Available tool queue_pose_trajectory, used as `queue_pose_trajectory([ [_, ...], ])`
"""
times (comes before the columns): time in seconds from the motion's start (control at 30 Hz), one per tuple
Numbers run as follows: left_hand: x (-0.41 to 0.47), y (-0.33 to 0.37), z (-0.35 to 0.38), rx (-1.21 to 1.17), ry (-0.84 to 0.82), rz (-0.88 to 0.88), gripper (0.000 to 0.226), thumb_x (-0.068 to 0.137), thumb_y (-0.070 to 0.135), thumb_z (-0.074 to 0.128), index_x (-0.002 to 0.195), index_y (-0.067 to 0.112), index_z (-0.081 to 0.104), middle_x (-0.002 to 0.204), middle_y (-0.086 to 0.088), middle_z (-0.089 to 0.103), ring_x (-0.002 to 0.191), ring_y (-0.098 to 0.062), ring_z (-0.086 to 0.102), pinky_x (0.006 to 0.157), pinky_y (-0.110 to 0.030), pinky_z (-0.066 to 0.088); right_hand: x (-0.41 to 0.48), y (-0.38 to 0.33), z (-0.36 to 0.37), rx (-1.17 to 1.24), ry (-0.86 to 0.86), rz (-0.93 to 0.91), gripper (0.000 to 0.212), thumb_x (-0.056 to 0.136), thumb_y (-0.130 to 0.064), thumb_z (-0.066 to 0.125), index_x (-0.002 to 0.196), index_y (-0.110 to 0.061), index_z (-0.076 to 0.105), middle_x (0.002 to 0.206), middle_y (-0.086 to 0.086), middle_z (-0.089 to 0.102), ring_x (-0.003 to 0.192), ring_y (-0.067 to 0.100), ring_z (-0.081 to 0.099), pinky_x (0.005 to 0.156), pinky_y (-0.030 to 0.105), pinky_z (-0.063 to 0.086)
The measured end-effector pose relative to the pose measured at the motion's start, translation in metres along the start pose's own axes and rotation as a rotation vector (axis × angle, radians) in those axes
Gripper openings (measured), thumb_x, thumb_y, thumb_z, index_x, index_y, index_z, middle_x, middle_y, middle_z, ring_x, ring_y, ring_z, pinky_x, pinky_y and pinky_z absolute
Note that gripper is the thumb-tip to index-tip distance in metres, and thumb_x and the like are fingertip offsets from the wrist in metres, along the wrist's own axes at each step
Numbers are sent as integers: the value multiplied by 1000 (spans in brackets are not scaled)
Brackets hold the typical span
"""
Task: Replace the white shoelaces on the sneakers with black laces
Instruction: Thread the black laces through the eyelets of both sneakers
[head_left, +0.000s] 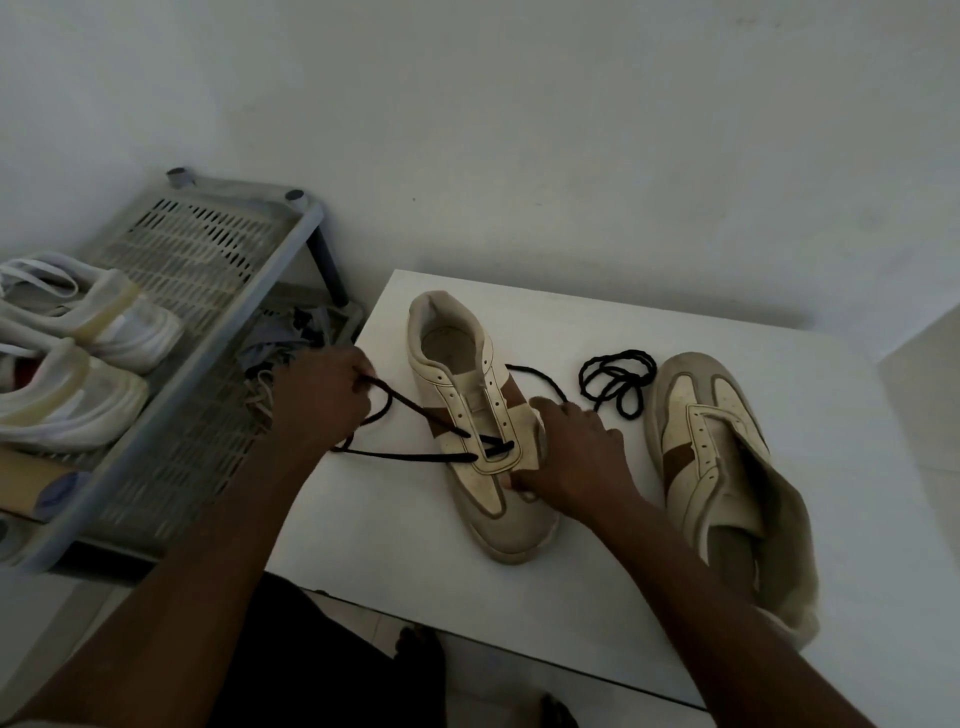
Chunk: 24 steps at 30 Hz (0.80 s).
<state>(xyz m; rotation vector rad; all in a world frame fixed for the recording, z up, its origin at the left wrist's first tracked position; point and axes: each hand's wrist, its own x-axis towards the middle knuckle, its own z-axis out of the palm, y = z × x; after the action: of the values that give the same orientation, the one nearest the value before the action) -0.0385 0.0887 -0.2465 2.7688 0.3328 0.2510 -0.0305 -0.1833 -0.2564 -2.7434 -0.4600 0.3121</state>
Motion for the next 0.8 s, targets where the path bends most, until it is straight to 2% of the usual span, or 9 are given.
queue_pose_trajectory([
  [0.17, 6, -2, 1, 143, -42, -179, 18, 66, 15, 70, 80, 16, 59, 94, -18, 64, 92, -40, 59, 84, -49, 49, -13, -43, 8, 190, 195, -351, 48, 80, -31, 74, 124, -23, 57, 128, 3, 47, 111, 20, 49, 88, 30, 42],
  [0.27, -3, 13, 2, 29, 34, -13, 32, 64, 7, 69, 96, 9, 61, 99, -16, 63, 94, -38, 57, 82, -44, 46, -14, -53, 35, 98, 179, -373, 36, 83, -29, 72, 116, -18, 64, 123, 5, 51, 106, 22, 53, 85, 33, 48],
  [0.33, -13, 26, -1, -172, -144, 149, 24, 71, 4, 62, 89, 20, 56, 85, -4, 62, 81, -24, 59, 72, -38, 49, -12, -51, 48, 113, 244, -390, 16, 80, -21, 73, 95, -15, 70, 108, 5, 56, 89, 21, 57, 68, 35, 54],
  [0.4, -22, 37, -5, -249, -446, 225, 25, 80, 5, 66, 82, 28, 57, 76, 7, 61, 73, -7, 59, 64, -22, 46, -10, -50, 55, 168, 284, -383, 8, 83, -17, 70, 89, -13, 67, 99, 4, 59, 78, 20, 58, 59, 31, 50],
  [0.47, -26, 43, -6, -289, -552, 271, 16, 82, 11, 70, 87, 25, 64, 80, 13, 63, 78, 1, 58, 62, -9, 41, -10, -51, 53, 353, 229, -273, 6, 93, -19, 61, 97, -15, 61, 96, -1, 62, 79, 16, 60, 64, 28, 48],
  [0.57, -24, 43, -11, -355, -636, 266, 13, 86, 20, 70, 98, 23, 71, 87, 11, 70, 84, 1, 62, 73, -12, 46, -7, -51, 37, 880, 108, -56, 1, 98, -21, 54, 98, -20, 55, 76, -9, 66, 70, 0, 61, 64, 16, 44],
  [0.63, -24, 41, -14, -385, -741, 193, 9, 90, 22, 65, 86, 27, 72, 71, 13, 70, 68, 0, 63, 67, -16, 50, -2, -47, 17, 1190, 25, 16, 7, 97, -16, 56, 103, -17, 57, 70, -4, 65, 58, 2, 58, 55, 13, 42],
  [0.7, -20, 35, -15, -389, -635, 139, 21, 93, 29, 61, 73, 24, 68, 62, 11, 65, 59, -3, 58, 62, -22, 46, 1, -40, -5, 1413, -6, 19, 13, 94, -8, 56, 103, -15, 60, 66, -2, 60, 45, 2, 43, 43, 14, 32],
  [0.8, -11, 17, -18, -520, -255, 39, 24, 91, 30, 58, 70, 25, 68, 61, 2, 61, 55, -21, 54, 59, -31, 41, 10, -16, -28, 1629, 115, 24, 17, 91, -2, 53, 104, -11, 58, 66, -3, 52, 45, 4, 29, 41, 16, 24],
])
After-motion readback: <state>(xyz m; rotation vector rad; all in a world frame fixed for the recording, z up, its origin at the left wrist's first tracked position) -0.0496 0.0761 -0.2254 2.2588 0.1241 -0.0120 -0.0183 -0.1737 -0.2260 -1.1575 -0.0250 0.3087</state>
